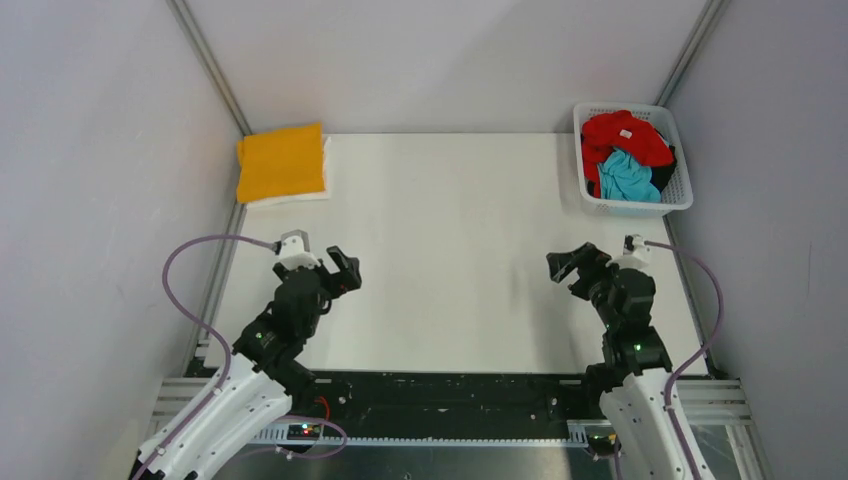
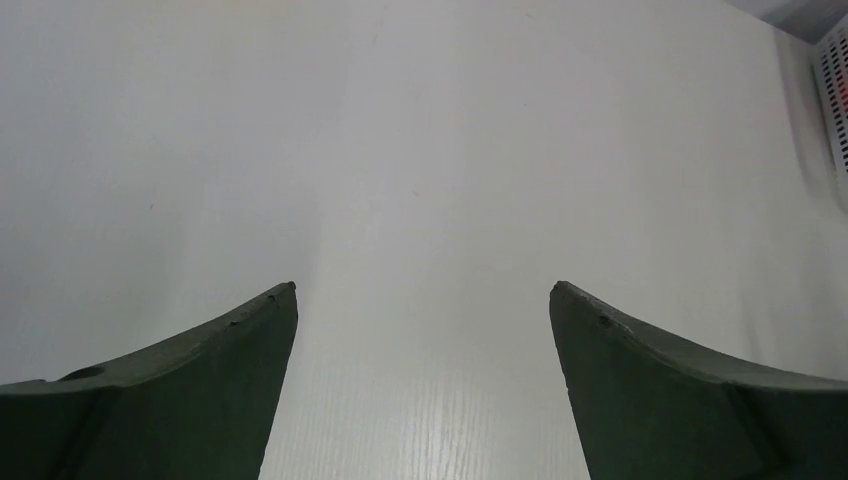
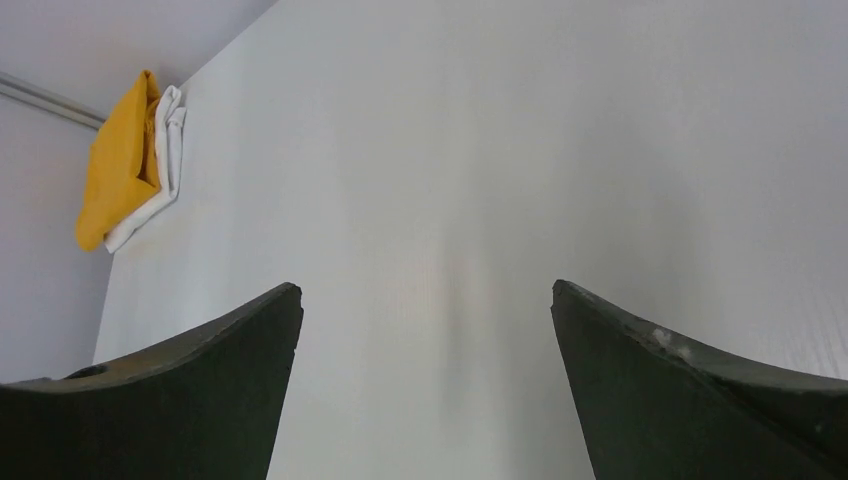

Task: Fold and stack the t-shirts
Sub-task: Grab crumpled tshirt from bin with the right arm

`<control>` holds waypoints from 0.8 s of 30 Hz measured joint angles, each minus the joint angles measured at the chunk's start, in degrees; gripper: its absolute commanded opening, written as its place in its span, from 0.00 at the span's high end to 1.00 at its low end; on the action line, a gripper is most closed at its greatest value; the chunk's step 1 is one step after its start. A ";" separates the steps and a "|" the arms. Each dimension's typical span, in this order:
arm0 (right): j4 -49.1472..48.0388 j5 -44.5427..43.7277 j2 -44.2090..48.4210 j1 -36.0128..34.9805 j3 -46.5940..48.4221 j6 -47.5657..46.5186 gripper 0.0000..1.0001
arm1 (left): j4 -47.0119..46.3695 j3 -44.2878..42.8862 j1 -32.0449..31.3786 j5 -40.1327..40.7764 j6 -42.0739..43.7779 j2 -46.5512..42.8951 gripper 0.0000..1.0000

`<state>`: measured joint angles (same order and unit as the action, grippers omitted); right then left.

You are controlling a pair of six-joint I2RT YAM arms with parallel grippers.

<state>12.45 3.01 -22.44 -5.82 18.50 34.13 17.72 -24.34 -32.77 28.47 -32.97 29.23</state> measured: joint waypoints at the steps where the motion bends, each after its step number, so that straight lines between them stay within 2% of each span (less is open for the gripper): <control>1: -0.66 -0.04 -1.49 0.00 0.70 -0.28 0.01 | -0.22 0.00 0.00 0.00 0.00 0.20 0.00; 6: -5.95 -0.35 -11.67 0.00 8.24 -4.33 0.01 | -1.38 -0.04 0.00 0.00 0.11 2.69 0.00; 12: -7.63 -6.78 -33.77 0.68 31.65 -11.93 0.01 | -3.32 -1.20 0.00 1.49 0.66 7.58 0.00; 14: -7.48 -9.62 -42.80 2.32 40.33 -14.34 0.01 | -3.78 -1.66 0.00 2.08 1.07 8.59 0.00; 17: -6.73 -12.35 -51.60 5.95 47.01 -16.61 0.01 | -4.98 -1.88 0.00 3.28 1.88 9.20 0.00; 21: -2.93 -15.21 -63.60 11.15 56.54 -17.97 0.00 | -7.28 -1.92 0.00 4.42 2.69 10.27 0.00; 24: 1.66 -16.90 -74.55 14.25 68.15 -18.16 0.00 | -8.94 -1.92 0.00 4.55 3.41 11.69 0.00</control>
<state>14.11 -13.89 -96.99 8.43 86.65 15.97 8.78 -26.26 -32.77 33.01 -29.56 40.93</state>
